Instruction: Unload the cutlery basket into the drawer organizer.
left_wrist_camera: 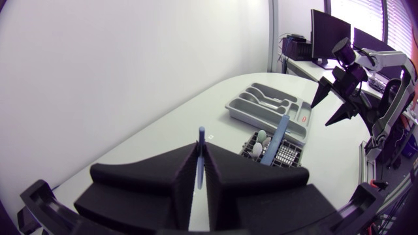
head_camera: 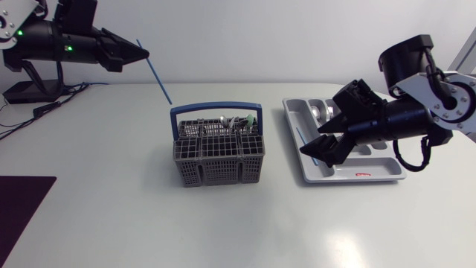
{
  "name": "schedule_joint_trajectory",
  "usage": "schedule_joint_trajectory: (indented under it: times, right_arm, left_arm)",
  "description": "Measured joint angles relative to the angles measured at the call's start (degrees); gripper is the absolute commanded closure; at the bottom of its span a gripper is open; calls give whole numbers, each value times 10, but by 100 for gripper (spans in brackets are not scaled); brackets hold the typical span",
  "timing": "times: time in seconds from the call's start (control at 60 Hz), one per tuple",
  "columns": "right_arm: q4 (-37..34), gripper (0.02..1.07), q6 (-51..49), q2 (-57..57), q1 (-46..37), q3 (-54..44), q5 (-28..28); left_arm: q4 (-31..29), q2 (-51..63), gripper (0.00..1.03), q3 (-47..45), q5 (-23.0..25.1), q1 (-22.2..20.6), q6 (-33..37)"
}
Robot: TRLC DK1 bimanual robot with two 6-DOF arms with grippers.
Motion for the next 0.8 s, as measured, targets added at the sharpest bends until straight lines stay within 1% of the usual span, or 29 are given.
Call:
schedule_joint_trajectory:
  times: [0.167, 0.25, 0.35, 0.4, 0.667, 0.8]
  right_arm:
    - [3, 7, 0, -48, 15, -9, 5]
    - [4, 7, 0, -76, 31, -9, 13]
    - [13, 7, 0, -114, 53, -12, 21]
    - [24, 10, 0, -138, 67, -22, 26]
    - [49, 10, 2, -184, 113, -61, 30]
    - [69, 10, 12, -189, 136, -70, 30]
  left_arm:
    - [-5, -20, 90, 3, 0, 2, -5]
    - [-28, -21, 90, 10, -2, -7, -11]
    - [-55, -21, 90, 21, 0, -32, -20]
    - [-66, -22, 90, 27, 2, -50, -31]
    - [-68, -61, 89, 31, 3, -100, -61]
    - [-68, -86, 89, 31, 3, -136, -81]
